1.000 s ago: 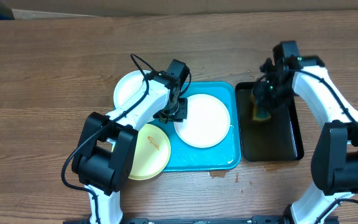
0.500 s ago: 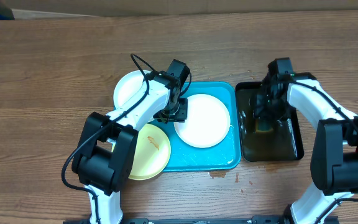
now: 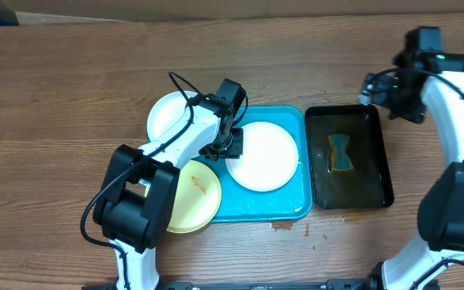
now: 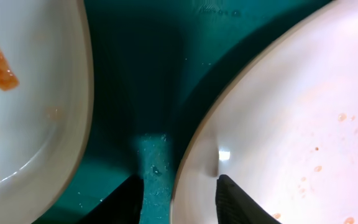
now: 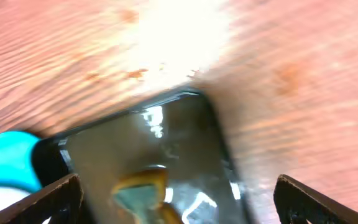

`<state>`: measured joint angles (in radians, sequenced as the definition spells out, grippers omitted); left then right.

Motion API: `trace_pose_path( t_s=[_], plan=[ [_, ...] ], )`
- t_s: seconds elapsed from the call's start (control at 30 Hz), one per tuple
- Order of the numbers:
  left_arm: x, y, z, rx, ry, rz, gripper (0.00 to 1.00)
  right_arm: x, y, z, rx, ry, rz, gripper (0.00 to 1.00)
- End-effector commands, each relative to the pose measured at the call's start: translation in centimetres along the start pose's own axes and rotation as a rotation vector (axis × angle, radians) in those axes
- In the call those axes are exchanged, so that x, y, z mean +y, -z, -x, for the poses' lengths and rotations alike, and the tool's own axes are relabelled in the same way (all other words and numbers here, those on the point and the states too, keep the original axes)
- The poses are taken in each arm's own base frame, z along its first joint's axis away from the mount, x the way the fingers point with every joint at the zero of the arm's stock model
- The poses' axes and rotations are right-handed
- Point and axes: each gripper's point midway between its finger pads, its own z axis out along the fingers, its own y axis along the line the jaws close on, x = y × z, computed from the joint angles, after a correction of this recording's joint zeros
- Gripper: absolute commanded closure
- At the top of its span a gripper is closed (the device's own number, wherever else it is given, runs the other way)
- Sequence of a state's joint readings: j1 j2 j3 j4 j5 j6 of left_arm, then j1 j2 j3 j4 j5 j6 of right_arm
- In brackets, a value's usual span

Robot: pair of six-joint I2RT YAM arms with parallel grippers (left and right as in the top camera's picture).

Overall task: Clean dirty plates on tray and stack at the side
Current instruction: 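Drop the sponge into the black tray and raise the right arm, then lift the white plate with the left gripper and place it left of the tray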

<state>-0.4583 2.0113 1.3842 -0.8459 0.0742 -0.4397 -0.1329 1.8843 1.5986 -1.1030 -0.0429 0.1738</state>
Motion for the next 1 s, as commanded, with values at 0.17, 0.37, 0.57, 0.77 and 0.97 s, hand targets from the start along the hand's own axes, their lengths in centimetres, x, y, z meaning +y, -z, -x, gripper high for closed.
trace_pose_path(
  t_s=[0.17,0.37,0.57,0.77,0.97],
  plan=[
    [0.0,-0.3,-0.5,0.004,0.025,0.005,0.64,-2.3,1.4,1.0,-0.042,-0.064,-0.013,0.00],
    [0.0,-0.4,-0.6,0.009,0.025,0.006,0.78,-2.3,1.4,1.0,-0.042,-0.064,-0.013,0.00],
    [-0.1,-0.3,-0.3,0.002,0.027,-0.004,0.96,-2.3,1.4,1.0,-0.042,-0.065,-0.013,0.00],
    [-1.7,3.1,2.0,-0.063,-0.046,-0.088,0.96,-2.3,1.4,1.0,-0.042,-0.065,-0.013,0.00],
    [-2.2,8.5,4.7,-0.153,-0.085,-0.106,0.96,-2.3,1.4,1.0,-0.042,-0.065,-0.013,0.00]
  ],
)
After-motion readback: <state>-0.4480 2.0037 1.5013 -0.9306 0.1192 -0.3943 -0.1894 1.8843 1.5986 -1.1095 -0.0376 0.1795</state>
